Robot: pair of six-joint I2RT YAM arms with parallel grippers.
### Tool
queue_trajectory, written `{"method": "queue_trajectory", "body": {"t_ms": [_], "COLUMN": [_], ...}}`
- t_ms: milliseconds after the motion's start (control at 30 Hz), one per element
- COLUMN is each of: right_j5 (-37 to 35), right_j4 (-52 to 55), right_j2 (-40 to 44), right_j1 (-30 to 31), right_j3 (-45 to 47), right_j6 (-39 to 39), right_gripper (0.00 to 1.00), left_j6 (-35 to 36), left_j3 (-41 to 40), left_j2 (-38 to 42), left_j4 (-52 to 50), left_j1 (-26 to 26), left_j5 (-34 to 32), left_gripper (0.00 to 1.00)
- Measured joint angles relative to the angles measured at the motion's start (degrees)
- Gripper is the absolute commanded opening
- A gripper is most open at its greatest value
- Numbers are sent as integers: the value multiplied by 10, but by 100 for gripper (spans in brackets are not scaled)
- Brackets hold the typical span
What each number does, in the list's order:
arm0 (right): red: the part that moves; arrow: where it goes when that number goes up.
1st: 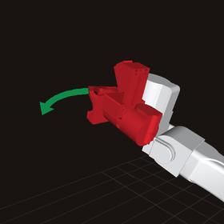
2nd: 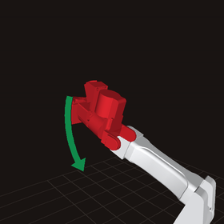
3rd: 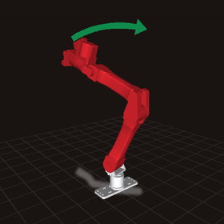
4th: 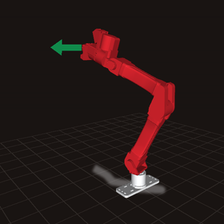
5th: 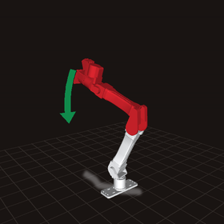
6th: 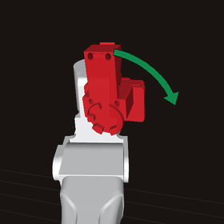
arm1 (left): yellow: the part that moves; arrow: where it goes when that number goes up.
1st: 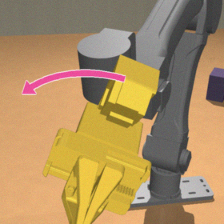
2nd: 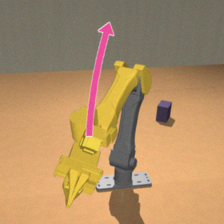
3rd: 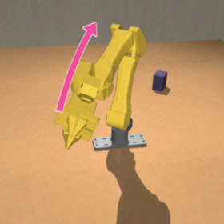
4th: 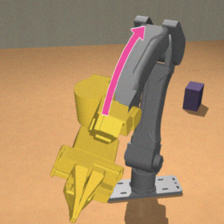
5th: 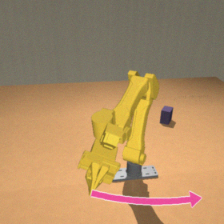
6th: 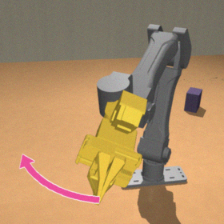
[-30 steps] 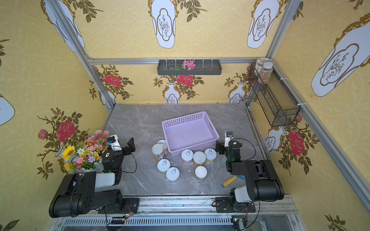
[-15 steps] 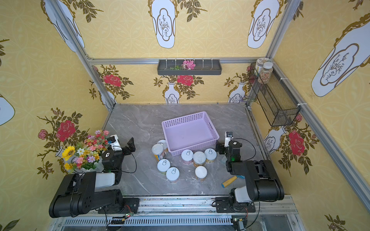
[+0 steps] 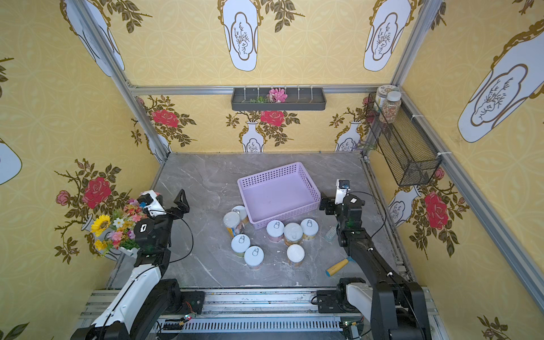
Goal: Put the canned food in the basket
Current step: Adjust the basket at the center of the board.
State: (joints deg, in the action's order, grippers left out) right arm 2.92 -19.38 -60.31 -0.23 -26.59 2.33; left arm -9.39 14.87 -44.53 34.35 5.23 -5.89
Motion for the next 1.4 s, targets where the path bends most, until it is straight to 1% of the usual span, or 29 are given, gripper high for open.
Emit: {"method": "queue_trajectory", "body": {"t_ms": [133, 200, 367, 433, 500, 600, 667, 800, 900, 1000, 1067, 1133, 1267, 1400], "right_j5": [-2, -2, -33, -48, -47, -40, -24, 6, 19, 22, 23, 4, -14, -9], "right_j4": [116, 179, 350, 417, 465, 523, 550, 598, 639, 677, 697, 711, 727, 737], "right_j2": [15, 13, -26, -57, -87, -127, -155, -198, -247, -291, -316, -340, -377, -421], "right_j1": [0, 0, 0, 0, -1, -1, -1, 14, 37, 75, 87, 85, 63, 43], "right_j3": [-68, -106, -220, -270, -308, -350, -377, -417, -454, -485, -506, -521, -541, -571], "right_j6": [43, 76, 163, 196, 213, 219, 219, 214, 208, 197, 187, 186, 182, 168], "right_gripper": [97, 97, 97, 97, 97, 97, 97, 97, 97, 97, 97, 97, 97, 97], "left_j6": [-70, -113, -186, -219, -247, -254, -256, -248, -242, -241, -241, -243, -269, -287], "left_j3": [88, 148, 250, 282, 321, 372, 398, 450, 482, 509, 528, 544, 556, 579], "left_j2": [-9, -28, -64, -80, -104, -141, -157, -174, -195, -209, -212, -211, -198, -194], "left_j4": [-144, -230, -374, -425, -473, -520, -549, -601, -629, -668, -695, -726, -784, -843], "left_j1": [0, 0, 1, 4, 9, 10, 2, -47, -85, -139, -180, -212, -243, -284], "left_j5": [-47, -79, -104, -103, -96, -53, -25, 16, 48, 57, 59, 57, 52, 45], "left_gripper": [100, 100, 100, 100, 100, 100, 100, 100, 100, 100, 100, 100, 100, 100]}}
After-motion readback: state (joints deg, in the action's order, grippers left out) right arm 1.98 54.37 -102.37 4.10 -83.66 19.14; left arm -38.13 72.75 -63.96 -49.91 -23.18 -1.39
